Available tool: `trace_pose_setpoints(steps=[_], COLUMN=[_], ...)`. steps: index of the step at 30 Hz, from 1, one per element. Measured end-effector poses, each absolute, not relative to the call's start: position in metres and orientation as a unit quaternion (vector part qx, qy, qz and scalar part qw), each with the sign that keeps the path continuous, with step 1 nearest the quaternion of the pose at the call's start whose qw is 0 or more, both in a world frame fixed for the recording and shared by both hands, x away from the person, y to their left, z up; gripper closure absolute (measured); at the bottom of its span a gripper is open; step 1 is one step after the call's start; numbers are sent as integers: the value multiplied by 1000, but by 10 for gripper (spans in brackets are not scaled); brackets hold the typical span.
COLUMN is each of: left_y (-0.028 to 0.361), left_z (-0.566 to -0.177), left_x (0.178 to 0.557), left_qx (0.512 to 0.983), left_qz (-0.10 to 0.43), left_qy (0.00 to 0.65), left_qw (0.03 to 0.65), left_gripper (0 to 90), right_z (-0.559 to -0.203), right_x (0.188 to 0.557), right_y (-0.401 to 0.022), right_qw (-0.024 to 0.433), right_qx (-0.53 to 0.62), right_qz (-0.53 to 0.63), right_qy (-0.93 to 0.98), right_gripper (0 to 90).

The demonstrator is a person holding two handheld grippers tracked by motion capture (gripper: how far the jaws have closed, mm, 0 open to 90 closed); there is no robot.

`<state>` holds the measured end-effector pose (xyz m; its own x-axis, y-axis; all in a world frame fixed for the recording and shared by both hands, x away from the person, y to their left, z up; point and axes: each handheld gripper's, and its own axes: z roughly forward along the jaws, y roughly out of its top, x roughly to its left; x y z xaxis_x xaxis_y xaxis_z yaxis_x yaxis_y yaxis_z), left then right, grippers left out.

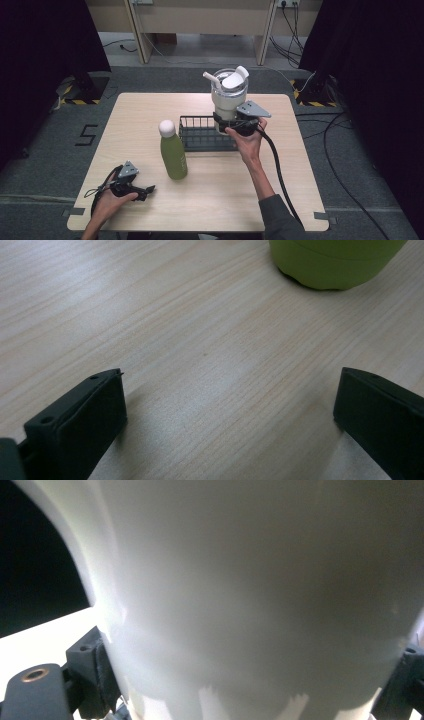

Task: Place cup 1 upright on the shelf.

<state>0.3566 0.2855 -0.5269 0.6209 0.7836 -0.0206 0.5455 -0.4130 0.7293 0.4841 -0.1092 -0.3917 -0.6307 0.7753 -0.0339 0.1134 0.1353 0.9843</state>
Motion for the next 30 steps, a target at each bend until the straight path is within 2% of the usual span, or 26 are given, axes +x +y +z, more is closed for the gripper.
trace_pose_setpoints(steps=[13,30], left_y=[285,285], left_z=[-527,-527], left_x=[357,357], left_qx=[823,824], left_qz=[164,164], left_qy=[404,403], left_qw=[363,362], left_gripper=[0,0], right_z=[-409,-432], right_x=[502,506], right_y=[-111,-111], right_qw=[294,297], right_qx=[340,353], right_qz=[566,557], right_qy=[691,691], right_gripper=[116,116])
